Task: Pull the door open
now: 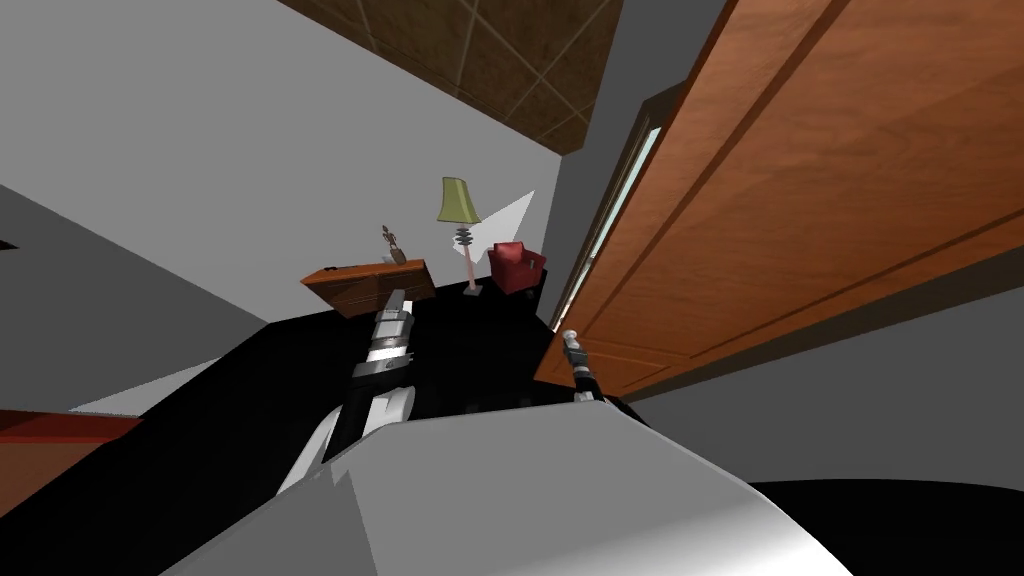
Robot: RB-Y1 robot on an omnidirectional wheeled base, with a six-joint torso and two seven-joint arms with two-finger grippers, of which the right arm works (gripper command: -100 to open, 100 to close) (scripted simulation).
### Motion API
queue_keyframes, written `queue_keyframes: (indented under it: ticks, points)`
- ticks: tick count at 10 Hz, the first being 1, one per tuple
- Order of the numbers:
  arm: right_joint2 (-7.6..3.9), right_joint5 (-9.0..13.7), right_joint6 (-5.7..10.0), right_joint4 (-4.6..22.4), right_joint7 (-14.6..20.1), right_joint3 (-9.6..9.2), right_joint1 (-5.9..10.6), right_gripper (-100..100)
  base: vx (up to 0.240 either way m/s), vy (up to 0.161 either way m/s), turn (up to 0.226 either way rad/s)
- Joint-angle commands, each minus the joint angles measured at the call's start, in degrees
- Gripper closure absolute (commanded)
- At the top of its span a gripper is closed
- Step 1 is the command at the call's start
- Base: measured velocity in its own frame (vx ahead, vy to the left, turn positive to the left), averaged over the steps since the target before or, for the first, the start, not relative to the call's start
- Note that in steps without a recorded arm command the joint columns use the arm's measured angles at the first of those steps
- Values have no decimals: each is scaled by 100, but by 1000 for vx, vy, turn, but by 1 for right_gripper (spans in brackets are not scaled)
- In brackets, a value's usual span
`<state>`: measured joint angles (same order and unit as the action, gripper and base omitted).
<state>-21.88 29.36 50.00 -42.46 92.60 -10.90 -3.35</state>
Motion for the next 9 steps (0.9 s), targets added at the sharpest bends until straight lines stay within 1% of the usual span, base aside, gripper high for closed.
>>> queue_keyframes:
  ticks: [1,2,3,9]
  points:
    - [0,0,0,0,0,0,0,100,-103,-10,22]
    - [-76,-69,74,-19,128,-126,-71,100,-140,-8,79]
    - [-99,-85,95,-27,159,-155,-86,100,-186,-27,80]
    - [-402,-303,381,-135,568,-541,-293,100,-200,-39,74]
